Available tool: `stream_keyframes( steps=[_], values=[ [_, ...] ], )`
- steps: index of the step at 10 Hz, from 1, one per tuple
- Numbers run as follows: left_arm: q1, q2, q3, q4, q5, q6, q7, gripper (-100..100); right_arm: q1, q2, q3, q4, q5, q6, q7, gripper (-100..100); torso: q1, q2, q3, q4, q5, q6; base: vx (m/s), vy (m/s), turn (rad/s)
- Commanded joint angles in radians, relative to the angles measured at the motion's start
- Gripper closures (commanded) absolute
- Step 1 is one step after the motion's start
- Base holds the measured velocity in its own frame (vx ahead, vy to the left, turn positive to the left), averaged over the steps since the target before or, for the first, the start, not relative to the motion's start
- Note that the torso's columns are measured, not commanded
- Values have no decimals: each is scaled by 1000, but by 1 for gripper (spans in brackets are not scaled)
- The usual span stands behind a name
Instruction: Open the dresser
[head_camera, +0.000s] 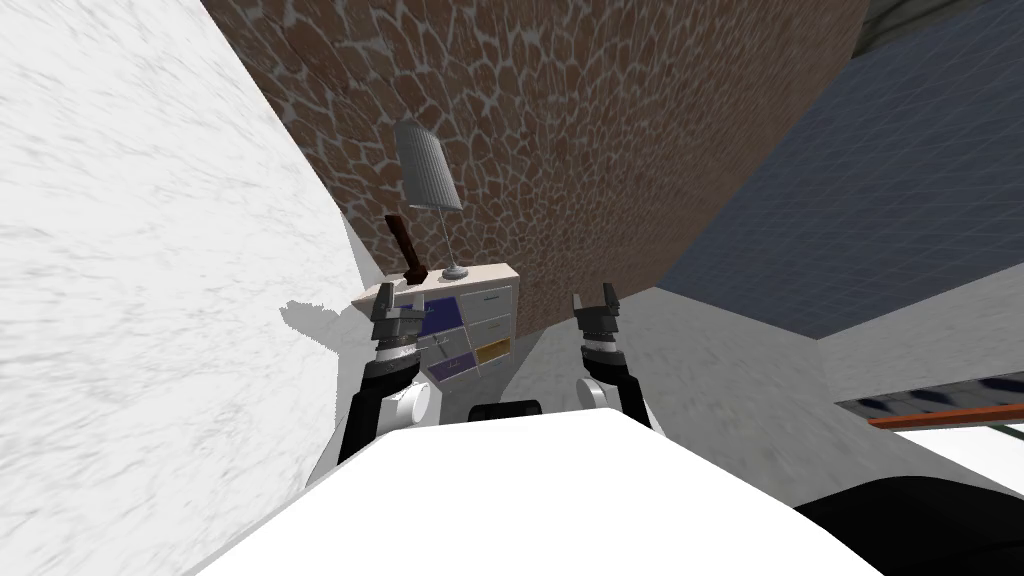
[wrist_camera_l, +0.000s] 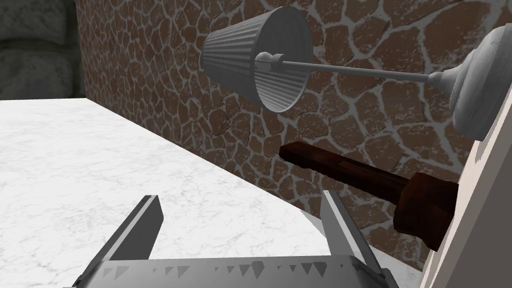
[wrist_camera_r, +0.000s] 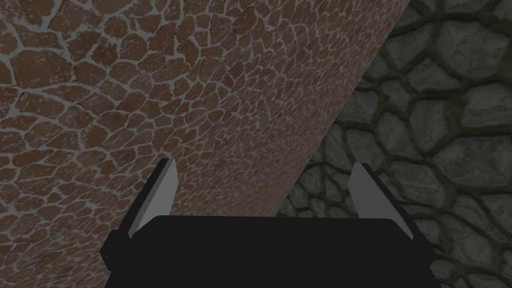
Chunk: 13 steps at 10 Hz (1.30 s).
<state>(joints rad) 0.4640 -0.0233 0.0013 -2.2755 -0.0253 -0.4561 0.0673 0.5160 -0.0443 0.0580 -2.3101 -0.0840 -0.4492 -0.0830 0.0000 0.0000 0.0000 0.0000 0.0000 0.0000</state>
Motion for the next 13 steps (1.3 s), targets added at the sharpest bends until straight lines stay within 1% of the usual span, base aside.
stream_keyframes(
  steps=[1, 3, 9, 10, 11, 13],
  values=[
    [0, 0, 0, 0, 0, 0, 0, 0, 0, 0, 0, 0, 0, 0, 0, 0, 0, 40, -82, 41, 0, 0, 0, 0, 0],
    [0, 0, 0, 0, 0, 0, 0, 0, 0, 0, 0, 0, 0, 0, 0, 0, 0, 175, -351, 176, 0, 0, 0, 0, 0],
    [0, 0, 0, 0, 0, 0, 0, 0, 0, 0, 0, 0, 0, 0, 0, 0, 0, 618, -1234, 617, 0, 0, 0, 0, 0],
    [-2, 35, 1, 10, 0, -1, -1, -100, 0, 0, 0, 0, 0, 0, 0, 0, 0, 691, -1382, 691, 0, 0, 9, -7, 3],
    [-4, 59, 1, 21, 0, -3, -2, -100, 0, 0, 0, 0, 0, 0, 0, 0, 0, 725, -1451, 724, 0, 0, 14, -16, 4],
    [-10, 104, 3, 52, -1, -6, -5, -100, 0, 0, 0, 0, 0, 0, 0, 0, -1, 736, -1475, 737, 0, 0, 21, -32, 5]
  ],
)
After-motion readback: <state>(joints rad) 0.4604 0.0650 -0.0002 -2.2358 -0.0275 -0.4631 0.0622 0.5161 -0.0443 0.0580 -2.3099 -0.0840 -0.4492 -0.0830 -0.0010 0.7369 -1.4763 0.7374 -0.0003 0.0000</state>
